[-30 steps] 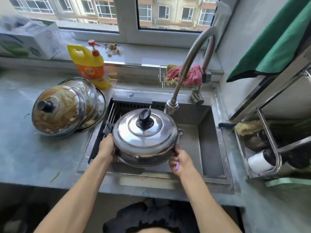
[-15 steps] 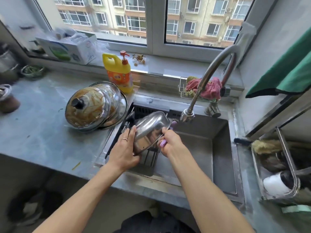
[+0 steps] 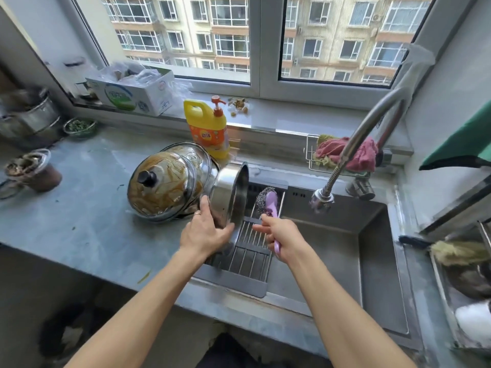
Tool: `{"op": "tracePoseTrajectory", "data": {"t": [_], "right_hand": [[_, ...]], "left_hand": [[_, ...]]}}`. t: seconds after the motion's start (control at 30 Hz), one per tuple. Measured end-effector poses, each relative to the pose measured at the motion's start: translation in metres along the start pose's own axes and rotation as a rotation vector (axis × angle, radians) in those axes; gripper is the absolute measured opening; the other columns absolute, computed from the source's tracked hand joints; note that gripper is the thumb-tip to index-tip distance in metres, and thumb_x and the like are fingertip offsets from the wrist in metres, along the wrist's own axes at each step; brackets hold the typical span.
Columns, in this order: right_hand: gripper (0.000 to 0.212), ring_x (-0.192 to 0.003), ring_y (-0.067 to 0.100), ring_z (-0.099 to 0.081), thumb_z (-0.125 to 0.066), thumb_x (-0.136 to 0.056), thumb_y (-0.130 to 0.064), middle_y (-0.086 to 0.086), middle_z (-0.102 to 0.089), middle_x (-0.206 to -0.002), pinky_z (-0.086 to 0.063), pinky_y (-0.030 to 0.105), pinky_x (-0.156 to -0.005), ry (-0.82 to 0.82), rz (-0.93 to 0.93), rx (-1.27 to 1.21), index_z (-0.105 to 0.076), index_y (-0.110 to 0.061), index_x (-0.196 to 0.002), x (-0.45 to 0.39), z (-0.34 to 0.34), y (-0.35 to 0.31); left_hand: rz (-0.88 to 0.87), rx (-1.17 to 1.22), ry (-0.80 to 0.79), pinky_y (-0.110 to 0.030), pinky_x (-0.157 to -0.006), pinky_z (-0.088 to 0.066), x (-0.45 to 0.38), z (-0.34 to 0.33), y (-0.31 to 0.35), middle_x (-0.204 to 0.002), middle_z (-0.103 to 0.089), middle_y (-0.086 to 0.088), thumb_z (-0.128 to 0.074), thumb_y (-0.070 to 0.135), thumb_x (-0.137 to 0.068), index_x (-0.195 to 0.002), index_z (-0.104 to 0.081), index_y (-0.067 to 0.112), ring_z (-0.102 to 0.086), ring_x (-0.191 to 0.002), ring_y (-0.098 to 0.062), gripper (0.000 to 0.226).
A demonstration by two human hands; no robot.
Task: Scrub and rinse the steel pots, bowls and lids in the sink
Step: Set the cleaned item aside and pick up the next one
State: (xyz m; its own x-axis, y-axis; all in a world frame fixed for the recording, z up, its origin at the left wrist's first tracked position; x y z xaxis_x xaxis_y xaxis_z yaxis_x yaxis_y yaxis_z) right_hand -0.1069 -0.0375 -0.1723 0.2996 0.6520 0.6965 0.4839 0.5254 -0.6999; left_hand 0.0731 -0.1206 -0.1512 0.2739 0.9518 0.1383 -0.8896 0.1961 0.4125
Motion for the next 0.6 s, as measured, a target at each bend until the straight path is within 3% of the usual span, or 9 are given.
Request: {"op": "tracePoseTrajectory", "data": {"t": [0.13, 0.2, 0.3, 0.4, 0.5, 0.6], "right_hand": [[0.038, -0.045, 0.007, -0.025, -0.065, -0.093, -0.038, 0.005, -0.077, -0.088, -0.025, 0.019, -0.035, -0.007, 0.18, -0.036, -0.064, -0.003, -0.106, 0.005, -0.028, -0.02], [0.034, -0.042, 0.006, -0.027, -0.068, -0.092, -0.033, 0.005, -0.074, -0.082, -0.025, 0.019, -0.038, 0.026, 0.237, -0.061, -0.067, -0.002, -0.103, 0.008, -0.039, -0.026], [0.018, -0.033, 0.0, -0.043, -0.067, -0.093, -0.017, -0.007, -0.06, -0.052, -0.034, 0.017, -0.038, 0.136, 0.264, -0.038, -0.067, -0.001, -0.099, 0.005, -0.054, -0.033], [0.008, -0.035, -0.001, -0.046, -0.064, -0.094, -0.011, -0.004, -0.059, -0.054, -0.036, 0.015, -0.036, 0.17, 0.274, -0.037, -0.065, -0.003, -0.093, 0.002, -0.067, -0.037], [0.011, -0.055, 0.007, -0.051, -0.065, -0.093, -0.016, 0.013, -0.068, -0.084, -0.042, 0.023, -0.051, 0.223, 0.285, 0.08, -0.065, -0.005, -0.095, 0.0, -0.084, -0.038], [0.008, -0.048, 0.003, -0.05, -0.064, -0.093, -0.012, 0.009, -0.065, -0.079, -0.041, 0.019, -0.045, 0.281, 0.29, 0.06, -0.065, -0.004, -0.096, -0.001, -0.096, -0.04]], "left_hand": [[-0.171, -0.07, -0.093, -0.043, -0.098, -0.048, 0.004, 0.006, -0.002, -0.149, -0.045, -0.01, -0.063, 0.073, -0.08, -0.161, -0.002, 0.023, -0.055, -0.128, -0.032, 0.113], [-0.254, -0.033, -0.135, -0.042, -0.098, -0.049, 0.006, 0.004, -0.004, -0.149, -0.044, -0.005, -0.06, 0.076, -0.081, -0.161, -0.004, 0.028, -0.055, -0.128, -0.027, 0.109], [-0.364, 0.168, -0.199, -0.039, -0.096, -0.051, -0.015, 0.008, -0.021, -0.137, -0.052, -0.001, -0.057, 0.063, -0.09, -0.157, -0.025, 0.031, -0.059, -0.115, -0.02, 0.081], [-0.432, 0.277, -0.18, -0.037, -0.094, -0.053, -0.051, 0.02, -0.044, -0.128, -0.062, -0.002, -0.058, 0.036, -0.095, -0.141, -0.053, 0.024, -0.063, -0.108, -0.019, 0.048], [-0.536, 0.037, -0.124, -0.04, -0.104, -0.048, -0.085, 0.028, -0.052, -0.14, -0.056, -0.004, -0.061, 0.024, -0.094, -0.147, -0.047, 0.017, -0.054, -0.126, -0.023, 0.056], [-0.668, -0.321, -0.209, -0.044, -0.115, -0.036, -0.112, 0.02, -0.045, -0.146, -0.052, -0.009, -0.061, 0.026, -0.091, -0.155, -0.032, 0.011, -0.041, -0.14, -0.029, 0.071]]}}
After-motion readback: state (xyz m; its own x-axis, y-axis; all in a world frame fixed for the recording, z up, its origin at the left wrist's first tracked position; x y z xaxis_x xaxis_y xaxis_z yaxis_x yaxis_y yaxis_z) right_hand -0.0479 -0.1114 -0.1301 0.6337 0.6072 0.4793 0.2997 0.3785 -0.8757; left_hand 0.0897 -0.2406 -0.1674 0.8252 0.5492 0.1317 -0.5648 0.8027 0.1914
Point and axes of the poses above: each hand's wrist, its own x-axis away from the middle knuckle, its own z-axis out of the back of the hand, y = z × x, the point moved 4 cm from there along -x, towards the middle knuckle
